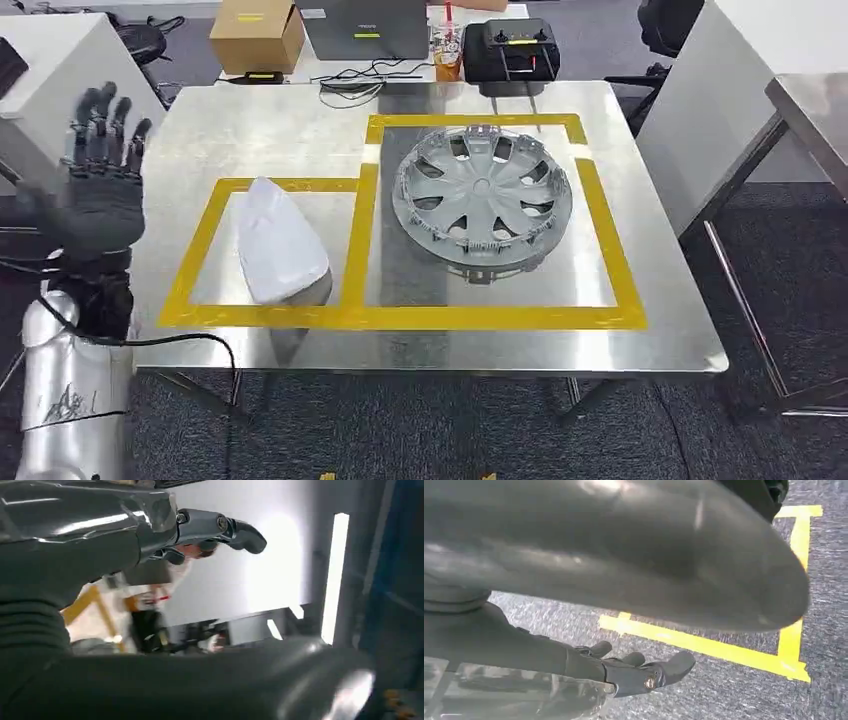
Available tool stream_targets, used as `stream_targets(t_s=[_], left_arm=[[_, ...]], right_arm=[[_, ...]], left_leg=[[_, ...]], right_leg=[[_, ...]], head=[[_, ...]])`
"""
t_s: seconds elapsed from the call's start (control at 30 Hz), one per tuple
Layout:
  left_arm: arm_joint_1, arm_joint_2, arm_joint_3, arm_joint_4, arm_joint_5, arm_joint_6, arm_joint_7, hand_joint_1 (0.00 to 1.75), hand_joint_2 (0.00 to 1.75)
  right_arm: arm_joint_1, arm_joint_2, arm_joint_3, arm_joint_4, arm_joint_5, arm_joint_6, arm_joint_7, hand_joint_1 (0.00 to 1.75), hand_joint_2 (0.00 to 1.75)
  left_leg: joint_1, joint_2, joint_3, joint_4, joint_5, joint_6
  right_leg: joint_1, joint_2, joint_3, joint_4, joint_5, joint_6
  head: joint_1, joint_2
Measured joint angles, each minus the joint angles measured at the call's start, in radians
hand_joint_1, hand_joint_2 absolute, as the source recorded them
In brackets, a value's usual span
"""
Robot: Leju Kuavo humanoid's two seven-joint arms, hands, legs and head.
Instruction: Take the parts from the cabinet and place them on the table.
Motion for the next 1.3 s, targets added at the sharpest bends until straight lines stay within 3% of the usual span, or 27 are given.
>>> stream_targets(t_s=[0.03, 0.07, 0.17, 0.2, 0.23, 0.27, 0.33, 0.37, 0.4, 0.57, 0.6, 0.63, 0.73, 0.77, 0.8, 0.87, 0.9, 0.93, 1.0, 1.03, 1.07, 1.1, 1.13, 1.2, 1.23, 1.27, 1.3], left_arm=[[0.008, 0.002, 0.012, -0.04, 0.016, -0.008, 0.006, 0.0, 0.0], [0.021, 0.002, 0.024, -0.077, 0.022, -0.011, 0.012, 0.0, 0.0], [0.088, 0.006, 0.059, -0.158, 0.009, -0.015, 0.026, 0.0, 0.0], [0.11, 0.008, 0.068, -0.174, 0.001, -0.016, 0.026, 0.0, 0.0], [0.13, 0.009, 0.075, -0.184, -0.006, -0.02, 0.025, 0.0, 0.0], [0.155, 0.01, 0.086, -0.192, -0.012, -0.021, 0.021, 0.0, 0.0], [0.212, 0.015, 0.11, -0.199, -0.024, -0.024, 0.013, 0.0, 0.0], [0.237, 0.016, 0.121, -0.199, -0.035, -0.022, 0.012, 0.0, 0.0], [0.263, 0.02, 0.134, -0.199, -0.042, -0.02, 0.01, 0.0, 0.0], [0.28, 0.021, 0.142, -0.199, -0.047, -0.02, 0.007, 0.0, 0.0], [0.316, 0.028, 0.163, -0.206, -0.055, -0.02, -0.001, 0.0, 0.0], [0.366, 0.04, 0.2, -0.218, -0.069, -0.02, -0.007, 0.0, 0.0], [0.412, 0.048, 0.235, -0.223, -0.071, -0.023, -0.014, 0.0, 0.0], [0.422, 0.052, 0.243, -0.223, -0.071, -0.023, -0.015, 0.0, 0.0], [0.43, 0.056, 0.25, -0.223, -0.072, -0.023, -0.015, 0.0, 0.0], [0.438, 0.057, 0.261, -0.224, -0.071, -0.018, -0.016, 0.0, 0.0], [0.446, 0.055, 0.266, -0.223, -0.068, -0.009, -0.016, 0.0, 0.0], [0.455, 0.052, 0.274, -0.223, -0.066, 0.0, -0.016, 0.0, 0.0], [0.473, 0.044, 0.296, -0.223, -0.068, 0.002, -0.018, 0.0, 0.0], [0.48, 0.038, 0.31, -0.223, -0.071, -0.005, -0.022, 0.0, 0.0], [0.483, 0.032, 0.324, -0.223, -0.073, -0.011, -0.024, 0.0, 0.0], [0.484, 0.029, 0.337, -0.223, -0.075, -0.013, -0.025, 0.0, 0.0], [0.488, 0.026, 0.344, -0.223, -0.077, -0.017, -0.028, 0.0, 0.0], [0.494, 0.021, 0.362, -0.223, -0.079, -0.018, -0.029, 0.0, 0.0], [0.495, 0.018, 0.367, -0.223, -0.079, -0.018, -0.029, 0.0, 0.0], [0.495, 0.014, 0.369, -0.223, -0.084, -0.018, -0.028, 0.0, 0.0], [0.494, 0.009, 0.373, -0.222, -0.093, -0.017, -0.021, 0.0, 0.0]], right_arm=[[0.001, 0.005, -0.002, -0.004, -0.003, 0.003, 0.0, 0.0, 0.0], [0.003, 0.015, -0.005, -0.009, -0.007, 0.006, -0.002, 0.0, 0.0], [0.012, 0.041, -0.02, -0.035, -0.017, 0.029, 0.0, 0.0, 0.0], [0.016, 0.045, -0.025, -0.049, -0.019, 0.035, 0.002, 0.0, 0.0], [0.019, 0.062, -0.03, -0.063, -0.022, 0.049, 0.006, 0.0, 0.0], [0.023, 0.068, -0.036, -0.081, -0.026, 0.058, 0.009, 0.0, 0.0], [0.029, 0.094, -0.051, -0.117, -0.027, 0.078, 0.022, 0.0, 0.0], [0.033, 0.101, -0.057, -0.137, -0.026, 0.09, 0.029, 0.0, 0.0], [0.035, 0.117, -0.063, -0.158, -0.021, 0.105, 0.037, 0.0, 0.0], [0.039, 0.124, -0.068, -0.175, -0.018, 0.114, 0.042, 0.0, 0.0], [0.043, 0.146, -0.077, -0.217, -0.007, 0.138, 0.05, 0.0, 0.0], [0.042, 0.169, -0.093, -0.284, 0.009, 0.165, 0.051, 0.0, 0.0], [0.052, 0.201, -0.112, -0.372, 0.026, 0.205, 0.05, 0.0, 0.0], [0.049, 0.211, -0.117, -0.388, 0.026, 0.209, 0.049, 0.0, 0.0], [0.05, 0.214, -0.12, -0.404, 0.027, 0.211, 0.049, 0.0, 0.0], [0.052, 0.224, -0.124, -0.43, 0.033, 0.216, 0.049, 0.0, 0.0], [0.052, 0.228, -0.127, -0.445, 0.038, 0.22, 0.05, 0.0, 0.0], [0.051, 0.232, -0.13, -0.458, 0.044, 0.227, 0.05, 0.0, 0.0], [0.051, 0.234, -0.134, -0.473, 0.063, 0.235, 0.05, 0.0, 0.0], [0.051, 0.234, -0.137, -0.475, 0.072, 0.236, 0.048, 0.0, 0.0], [0.05, 0.234, -0.141, -0.475, 0.077, 0.236, 0.048, 0.0, 0.0], [0.048, 0.237, -0.143, -0.475, 0.079, 0.236, 0.047, 0.0, 0.0], [0.046, 0.237, -0.145, -0.476, 0.08, 0.236, 0.046, 0.0, 0.0], [0.041, 0.237, -0.149, -0.48, 0.082, 0.236, 0.043, 0.0, 0.0], [0.04, 0.237, -0.15, -0.481, 0.085, 0.236, 0.041, 0.0, 0.0], [0.039, 0.236, -0.153, -0.482, 0.088, 0.235, 0.037, 0.0, 0.0], [0.039, 0.236, -0.154, -0.482, 0.088, 0.232, 0.029, 0.0, 0.0]], left_leg=[[-0.003, 0.0, 0.041, -0.075, 0.023, 0.009], [-0.009, 0.0, 0.058, -0.1, 0.015, 0.012], [-0.016, 0.0, 0.053, -0.099, 0.024, 0.022], [-0.011, 0.003, 0.055, -0.117, 0.037, 0.031], [-0.007, 0.006, 0.057, -0.128, 0.049, 0.036], [-0.006, 0.006, 0.051, -0.133, 0.057, 0.045], [-0.01, 0.008, 0.034, -0.132, 0.068, 0.047], [-0.01, 0.008, 0.024, -0.132, 0.076, 0.047], [-0.011, 0.008, 0.013, -0.131, 0.083, 0.046], [-0.011, 0.008, 0.005, -0.13, 0.09, 0.045], [-0.01, 0.007, -0.012, -0.126, 0.101, 0.04], [-0.014, 0.007, -0.04, -0.11, 0.119, 0.024], [-0.007, 0.003, -0.039, -0.114, 0.145, -0.001], [-0.002, 0.002, -0.048, -0.104, 0.124, -0.006], [0.0, 0.004, -0.06, -0.069, 0.062, -0.013], [0.004, 0.004, -0.095, 0.081, -0.065, -0.026], [0.006, 0.004, -0.108, 0.157, -0.101, -0.03], [0.006, 0.004, -0.107, 0.202, -0.104, -0.031], [0.006, 0.004, -0.045, 0.164, -0.051, -0.027], [0.005, 0.004, 0.025, 0.077, -0.021, -0.02], [0.003, 0.003, 0.097, -0.022, -0.011, -0.011], [-0.001, 0.003, 0.152, -0.11, -0.048, 0.002], [-0.005, 0.004, 0.164, -0.13, -0.05, 0.003], [-0.014, 0.003, 0.149, -0.127, -0.042, 0.014], [-0.015, 0.004, 0.144, -0.135, -0.031, 0.025], [-0.002, 0.008, 0.143, -0.154, -0.009, 0.035], [-0.005, 0.008, 0.131, -0.156, 0.004, 0.045]], right_leg=[[0.0, 0.001, 0.001, -0.001, 0.0, 0.0], [0.01, 0.001, -0.003, 0.003, 0.001, 0.003], [0.002, 0.001, -0.004, -0.005, 0.012, 0.02], [0.008, 0.001, -0.004, -0.008, 0.014, 0.026], [0.004, -0.001, -0.014, 0.007, -0.007, 0.022], [0.005, -0.001, -0.034, 0.054, -0.05, 0.013], [0.004, -0.002, -0.089, 0.216, -0.137, 0.002], [0.005, -0.002, -0.108, 0.281, -0.165, 0.003], [0.004, -0.002, -0.106, 0.307, -0.17, 0.011], [0.004, -0.002, -0.088, 0.29, -0.161, 0.017], [0.003, -0.002, -0.012, 0.184, -0.12, 0.033], [0.009, 0.003, 0.125, -0.011, -0.106, 0.02], [0.008, 0.002, 0.099, -0.013, -0.086, -0.005], [0.005, -0.003, 0.091, -0.013, -0.076, -0.012], [0.005, -0.005, 0.081, -0.013, -0.066, -0.02], [0.006, -0.01, 0.057, -0.012, -0.046, -0.023], [0.007, -0.011, 0.043, -0.011, -0.035, -0.022], [0.007, -0.011, 0.036, -0.01, -0.025, -0.022], [0.009, -0.01, 0.011, -0.009, -0.005, -0.017], [0.011, -0.009, 0.002, -0.009, 0.002, -0.014], [0.012, -0.009, -0.002, -0.009, 0.009, -0.012], [0.013, -0.009, -0.005, -0.009, 0.015, -0.006], [0.014, -0.01, -0.006, -0.01, 0.022, 0.001], [0.009, -0.011, -0.007, -0.013, 0.034, 0.014], [0.011, -0.011, -0.008, -0.021, 0.045, 0.022], [0.01, -0.012, -0.012, -0.009, 0.038, 0.021], [0.012, -0.01, -0.028, 0.015, -0.003, 0.013]], head=[[0.0, 0.0], [0.002, 0.0], [0.001, 0.0], [0.0, 0.0], [0.003, 0.0], [0.004, 0.0], [0.005, 0.0], [0.004, 0.0], [0.005, 0.0], [0.005, 0.0], [0.006, 0.0], [0.003, 0.0], [0.002, 0.0], [0.004, 0.0], [-0.001, 0.0], [-0.002, 0.0], [-0.002, 0.0], [-0.002, 0.0], [-0.003, 0.0], [-0.003, 0.0], [-0.003, 0.0], [-0.002, 0.0], [0.0, 0.0], [-0.007, 0.0], [-0.006, 0.0], [-0.005, 0.0], [-0.003, 0.0]])
